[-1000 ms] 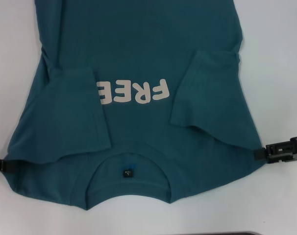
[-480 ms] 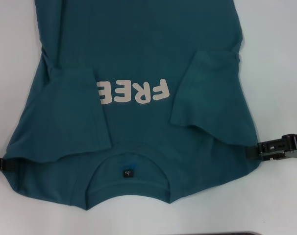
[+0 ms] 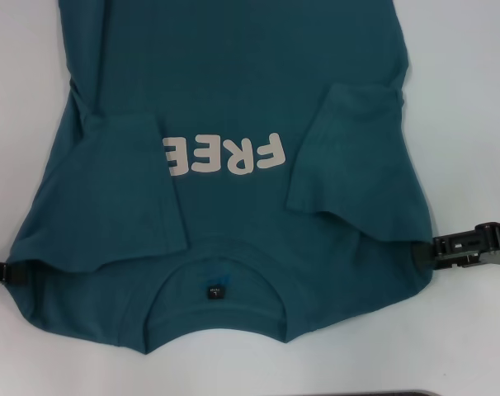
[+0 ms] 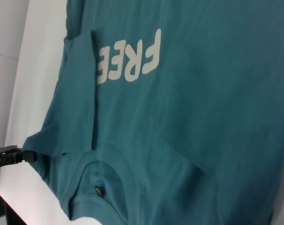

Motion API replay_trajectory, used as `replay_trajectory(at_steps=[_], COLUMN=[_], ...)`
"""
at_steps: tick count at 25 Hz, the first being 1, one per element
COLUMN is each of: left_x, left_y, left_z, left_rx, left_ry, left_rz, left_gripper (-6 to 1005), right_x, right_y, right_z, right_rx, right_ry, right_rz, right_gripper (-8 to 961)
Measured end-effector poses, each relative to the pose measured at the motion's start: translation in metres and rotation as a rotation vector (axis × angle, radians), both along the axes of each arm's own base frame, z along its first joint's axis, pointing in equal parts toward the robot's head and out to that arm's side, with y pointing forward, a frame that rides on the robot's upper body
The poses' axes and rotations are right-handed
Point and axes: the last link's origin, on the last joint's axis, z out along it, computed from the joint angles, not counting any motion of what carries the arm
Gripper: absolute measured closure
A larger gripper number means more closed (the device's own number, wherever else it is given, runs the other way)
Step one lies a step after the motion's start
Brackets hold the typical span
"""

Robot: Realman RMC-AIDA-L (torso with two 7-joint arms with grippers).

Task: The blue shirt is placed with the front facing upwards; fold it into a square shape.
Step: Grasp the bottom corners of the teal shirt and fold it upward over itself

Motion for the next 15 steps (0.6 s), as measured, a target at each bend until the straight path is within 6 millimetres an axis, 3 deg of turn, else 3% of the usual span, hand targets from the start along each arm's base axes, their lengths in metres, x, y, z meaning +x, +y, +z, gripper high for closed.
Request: replay_trajectory(at_steps=[9, 15], left_x=[0.0, 0.001], left_y=[0.0, 0.001], left_z=[-0.001, -0.001], left_rx=[0.0, 0.0], left_ry=[-0.001, -0.002], left_rz=[-0.001, -0.004], left_gripper=[970, 971], right_x=[0.013, 0.014], right_y=[-0.005, -0.006], right_z=[0.011, 0.007], right_rx=[0.013, 0.001], right_ry=[-0.039, -0.051], right_rz=[-0.041, -0.045], right_gripper=[267, 269])
